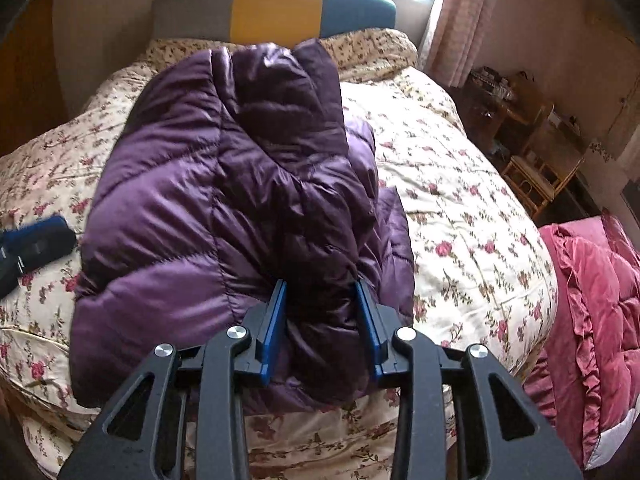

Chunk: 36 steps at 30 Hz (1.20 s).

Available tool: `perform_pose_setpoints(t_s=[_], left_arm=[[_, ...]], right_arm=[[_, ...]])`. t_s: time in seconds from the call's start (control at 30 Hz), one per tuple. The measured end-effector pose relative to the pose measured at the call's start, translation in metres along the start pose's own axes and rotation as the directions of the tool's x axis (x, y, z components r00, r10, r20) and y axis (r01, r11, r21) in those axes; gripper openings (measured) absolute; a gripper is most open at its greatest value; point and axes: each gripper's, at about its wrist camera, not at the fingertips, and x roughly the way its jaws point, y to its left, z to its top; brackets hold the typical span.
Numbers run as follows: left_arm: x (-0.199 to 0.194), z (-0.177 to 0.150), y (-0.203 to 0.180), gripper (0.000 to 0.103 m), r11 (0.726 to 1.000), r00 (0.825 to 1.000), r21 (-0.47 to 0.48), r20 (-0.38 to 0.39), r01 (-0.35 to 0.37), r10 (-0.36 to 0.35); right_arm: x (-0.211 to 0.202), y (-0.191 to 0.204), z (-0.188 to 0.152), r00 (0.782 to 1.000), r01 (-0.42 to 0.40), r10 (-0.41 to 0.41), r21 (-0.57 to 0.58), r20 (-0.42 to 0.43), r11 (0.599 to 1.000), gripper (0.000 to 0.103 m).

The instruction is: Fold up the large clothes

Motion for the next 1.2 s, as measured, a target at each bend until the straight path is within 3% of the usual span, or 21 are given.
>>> perform_pose_setpoints(t_s=[0.27, 0.53, 0.97, 1.2], left_arm=[[0.025, 0.027, 0.024, 0.042, 0.998, 0.998, -0.034, -0.015, -0.061, 0.060], [0.041, 0.037, 0.018, 0.042, 0.997, 0.997, 0.029, -0.032, -0.065, 0.066], [0.044, 0.035, 0.012, 0.042, 0.997, 0.998, 0.041, -0.029, -0.058, 0.059], [0.045, 0.036, 0.012, 0.042, 0.997, 0.998, 0.047, -0.030, -0.054, 0.055]], right_arm=[[0.009, 0.003, -0.002, 1.000, 0.002, -0.002, 0.003, -0.020, 1.000, 0.032], [0.001, -0.002, 0.004, 1.000, -0.020, 0.021, 0.026, -0.023, 0.999, 0.033], [-0.038, 0.006, 0.021, 0.996, 0.000, -0.002, 0.026, 0.088, 1.000, 0.038], [-0.023, 0.021, 0.043, 0.993, -0.005, 0.002, 0.029, 0.117, 1.000, 0.038]])
